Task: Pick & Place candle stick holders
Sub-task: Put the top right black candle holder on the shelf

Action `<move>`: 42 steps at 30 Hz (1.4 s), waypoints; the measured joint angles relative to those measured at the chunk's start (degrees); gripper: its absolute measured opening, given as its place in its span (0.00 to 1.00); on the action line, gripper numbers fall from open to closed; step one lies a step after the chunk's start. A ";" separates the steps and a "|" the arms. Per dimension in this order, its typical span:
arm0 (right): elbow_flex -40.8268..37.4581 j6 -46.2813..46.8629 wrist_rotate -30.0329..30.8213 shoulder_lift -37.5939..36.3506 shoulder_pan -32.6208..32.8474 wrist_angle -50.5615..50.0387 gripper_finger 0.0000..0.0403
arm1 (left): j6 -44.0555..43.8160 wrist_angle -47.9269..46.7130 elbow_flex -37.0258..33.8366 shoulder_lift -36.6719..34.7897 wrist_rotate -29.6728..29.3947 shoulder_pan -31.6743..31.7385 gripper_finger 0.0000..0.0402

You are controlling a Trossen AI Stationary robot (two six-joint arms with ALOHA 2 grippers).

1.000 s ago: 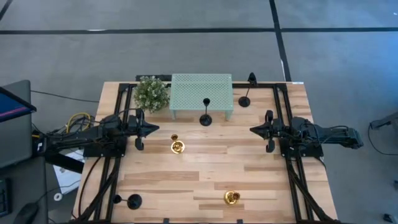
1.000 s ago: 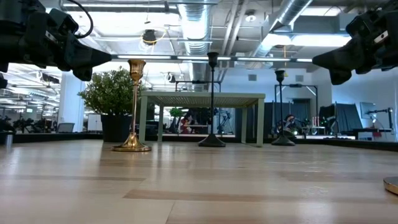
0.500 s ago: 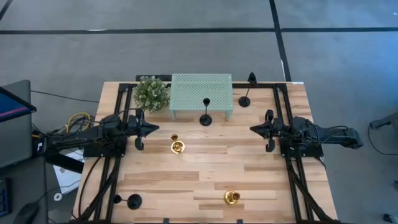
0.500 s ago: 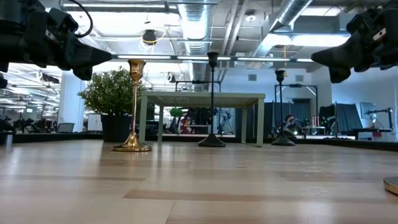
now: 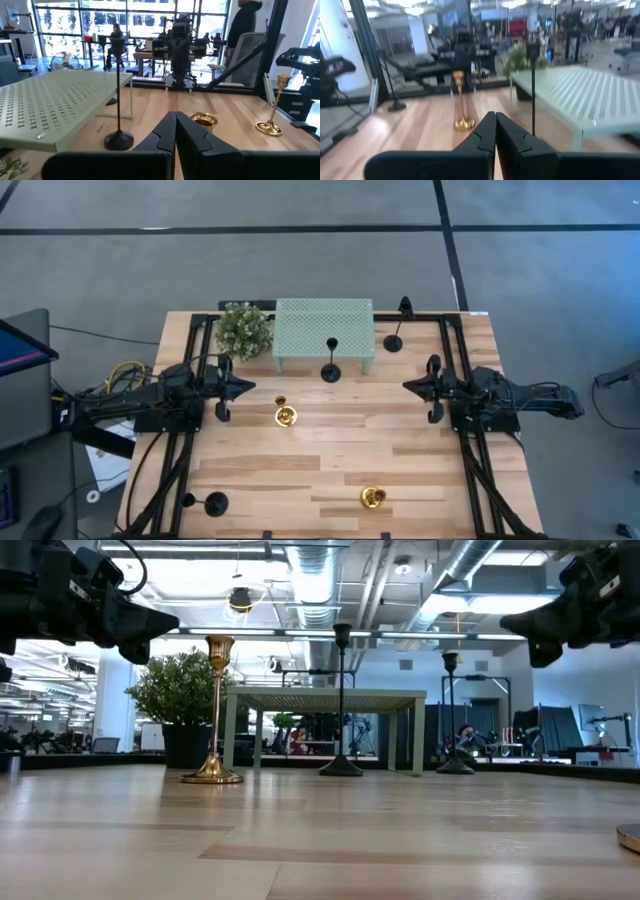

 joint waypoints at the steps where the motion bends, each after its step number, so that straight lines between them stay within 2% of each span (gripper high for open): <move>1: 0.08 0.01 0.00 -0.02 0.00 1.06 0.00 | -0.07 0.37 0.01 0.00 0.03 -0.01 0.02; 15: 0.13 -0.40 3.50 -0.02 -0.02 4.64 0.00 | -0.63 3.30 0.05 0.00 -0.11 0.01 0.02; 19: 1.17 -0.38 3.48 -0.01 -0.02 4.91 0.00 | -1.29 3.34 2.48 0.92 -0.12 0.01 0.02; 25: 4.97 -0.40 5.57 1.52 -0.02 1.32 0.00 | -1.29 3.49 7.14 9.47 -0.71 -0.01 0.02; 31: 6.77 0.70 17.80 6.81 -0.02 -0.15 0.00 | 0.90 3.71 10.39 21.91 -11.27 0.01 0.02; 34: 7.17 3.72 22.21 9.67 -0.02 -0.15 0.00 | 1.11 3.97 11.96 26.13 -13.74 0.01 0.02; 42: 9.03 5.48 22.29 14.95 0.05 1.21 0.00 | 0.92 5.59 14.50 29.56 -13.00 -0.01 0.02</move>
